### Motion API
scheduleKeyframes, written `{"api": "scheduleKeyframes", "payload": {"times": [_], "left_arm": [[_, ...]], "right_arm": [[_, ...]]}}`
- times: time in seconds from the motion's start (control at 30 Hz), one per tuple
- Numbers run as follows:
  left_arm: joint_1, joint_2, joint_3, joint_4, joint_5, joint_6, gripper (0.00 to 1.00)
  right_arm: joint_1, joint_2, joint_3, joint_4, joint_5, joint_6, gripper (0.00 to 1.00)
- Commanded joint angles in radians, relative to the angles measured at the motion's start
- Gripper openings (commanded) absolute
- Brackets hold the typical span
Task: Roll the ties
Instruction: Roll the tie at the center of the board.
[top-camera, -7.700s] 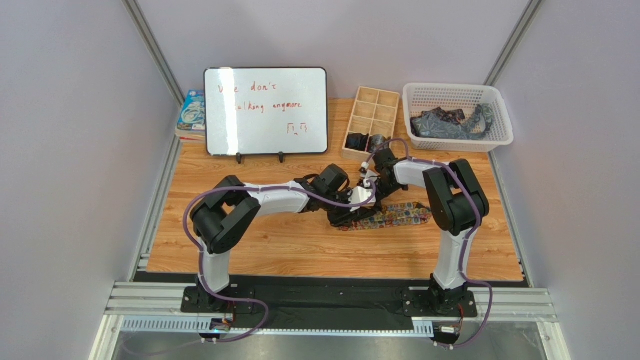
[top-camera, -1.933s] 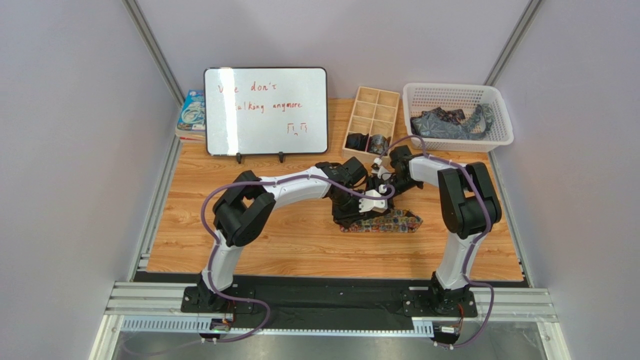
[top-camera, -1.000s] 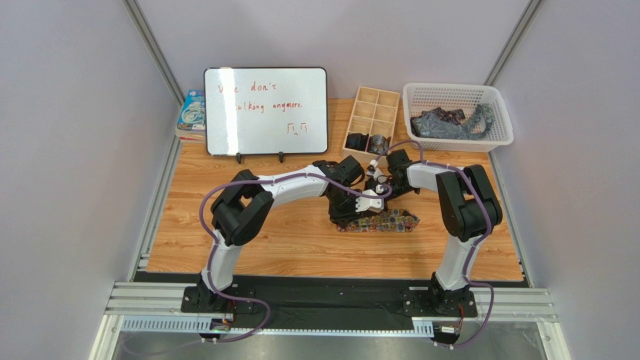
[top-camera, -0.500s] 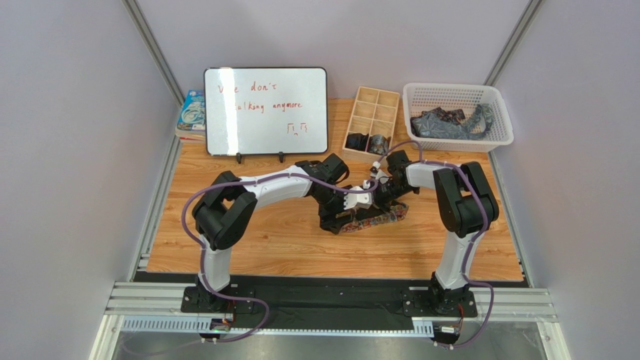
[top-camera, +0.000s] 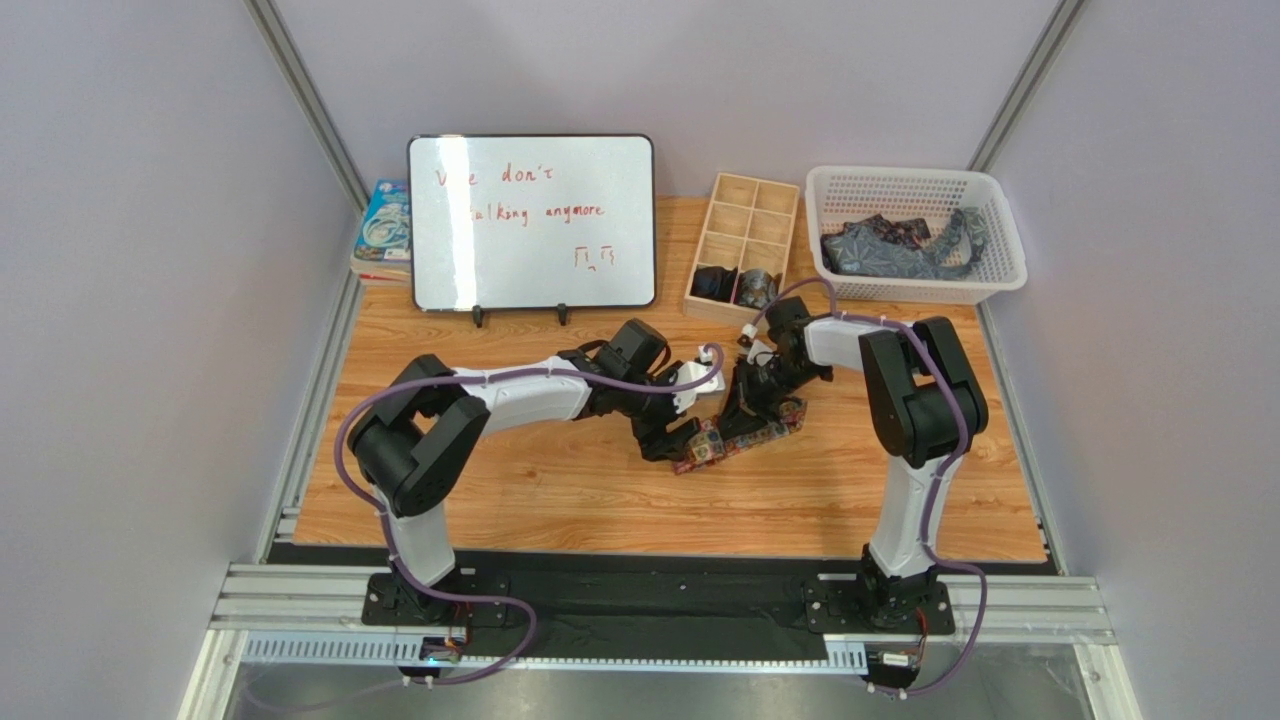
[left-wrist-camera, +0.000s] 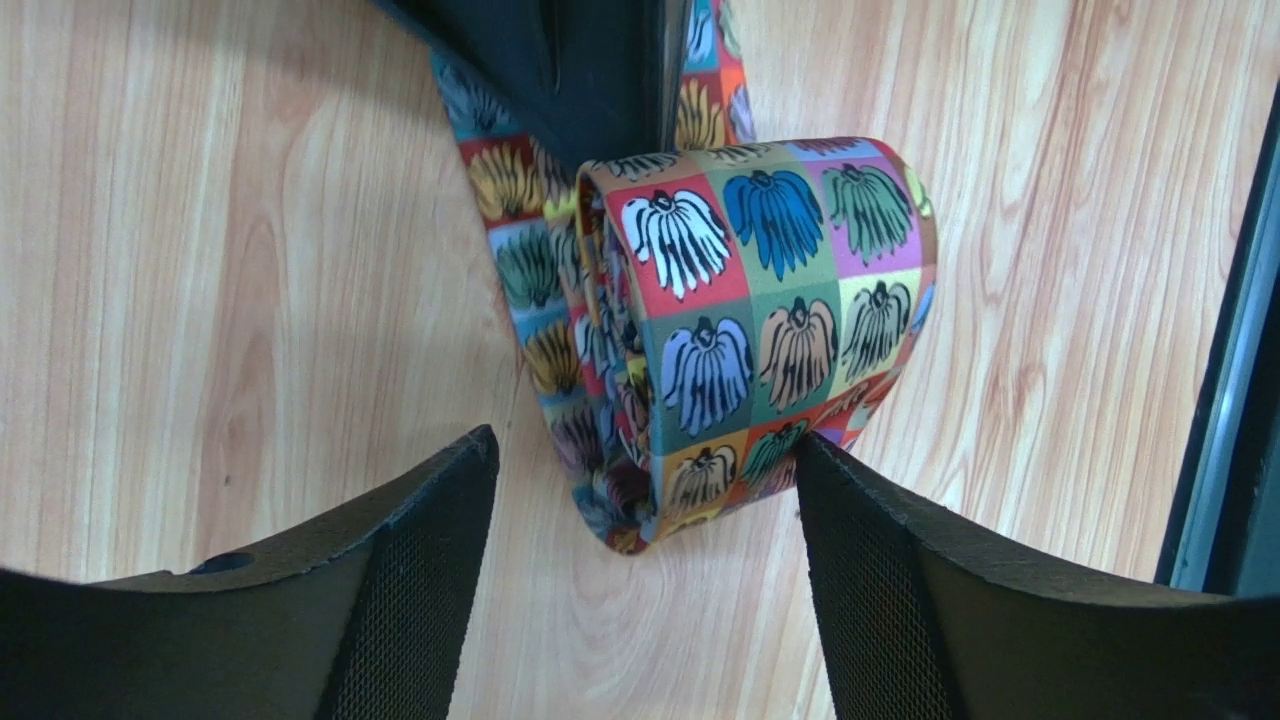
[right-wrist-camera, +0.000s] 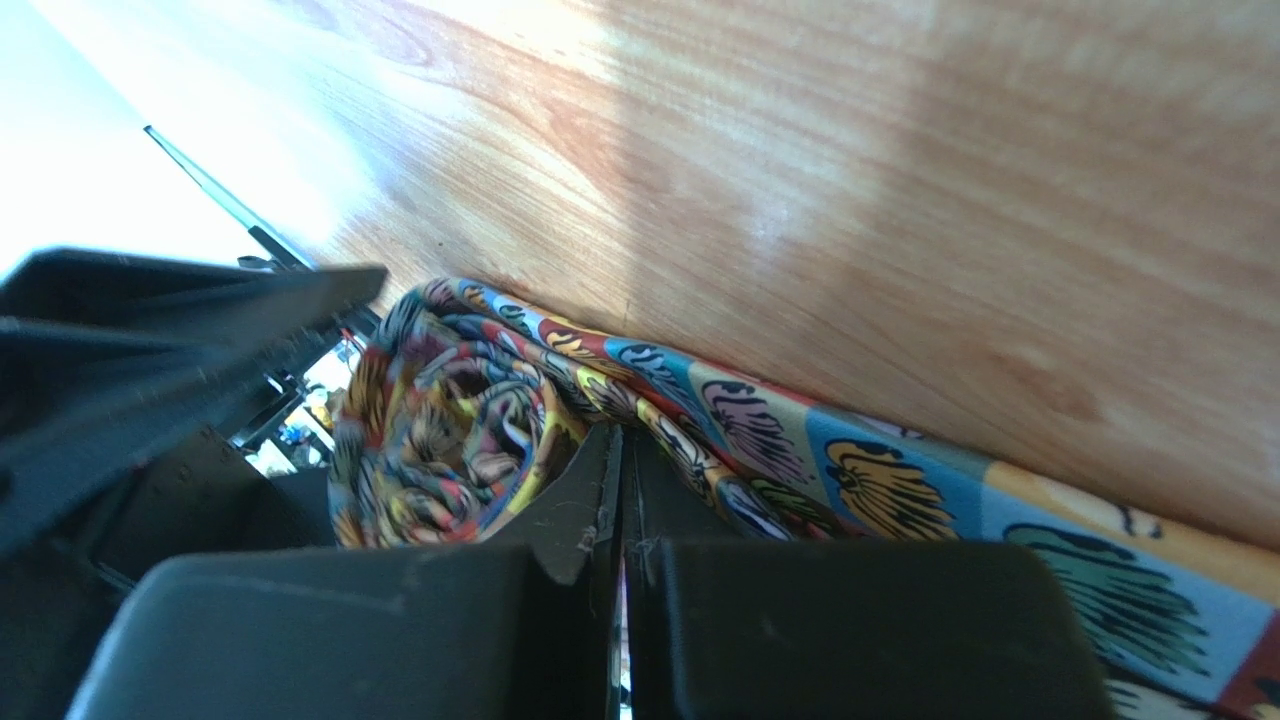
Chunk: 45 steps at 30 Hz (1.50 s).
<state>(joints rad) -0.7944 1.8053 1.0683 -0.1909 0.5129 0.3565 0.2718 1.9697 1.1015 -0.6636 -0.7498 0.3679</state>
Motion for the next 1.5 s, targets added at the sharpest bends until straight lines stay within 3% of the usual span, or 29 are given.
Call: {"api": "scheduleKeyframes", "payload": {"times": [0.0,0.17,0.33,0.5,0.67,0.73,0.97,1.37,1.47], "left_arm": [[-0.028,0.024,0.028,0.070,-0.036,-0.048,0.72],[-0.026,0.029,0.035,0.026,-0.060,-0.076,0.65],[0.027,-0.159,-0.112,0.096,-0.013,-0.045,0.86],[0.012,-0.296,-0.177,0.130,0.019,0.007,0.90],[-0.042,-0.204,-0.104,0.137,-0.072,-0.033,0.91],[-0.055,-0.155,-0.070,0.149,-0.085,-0.031,0.98],[-0.104,-0.043,-0.002,0.171,-0.154,-0.004,0.98],[-0.111,0.020,0.018,0.064,-0.240,0.045,0.67],[-0.091,-0.003,-0.002,0.005,-0.217,0.070,0.52]], "right_arm": [[0.010,0.049,-0.003,0.036,0.198,-0.050,0.00],[0.017,0.047,0.006,0.019,0.211,-0.053,0.00],[0.017,0.052,0.012,-0.004,0.242,-0.057,0.00],[0.017,0.077,0.034,-0.019,0.251,-0.057,0.00],[0.017,0.083,0.043,-0.025,0.256,-0.057,0.00],[0.017,0.083,0.044,-0.028,0.259,-0.055,0.00],[0.018,0.090,0.058,-0.030,0.260,-0.049,0.00],[0.004,0.107,0.040,-0.033,0.254,-0.024,0.00],[-0.006,0.101,0.037,-0.039,0.262,-0.027,0.00]]}}
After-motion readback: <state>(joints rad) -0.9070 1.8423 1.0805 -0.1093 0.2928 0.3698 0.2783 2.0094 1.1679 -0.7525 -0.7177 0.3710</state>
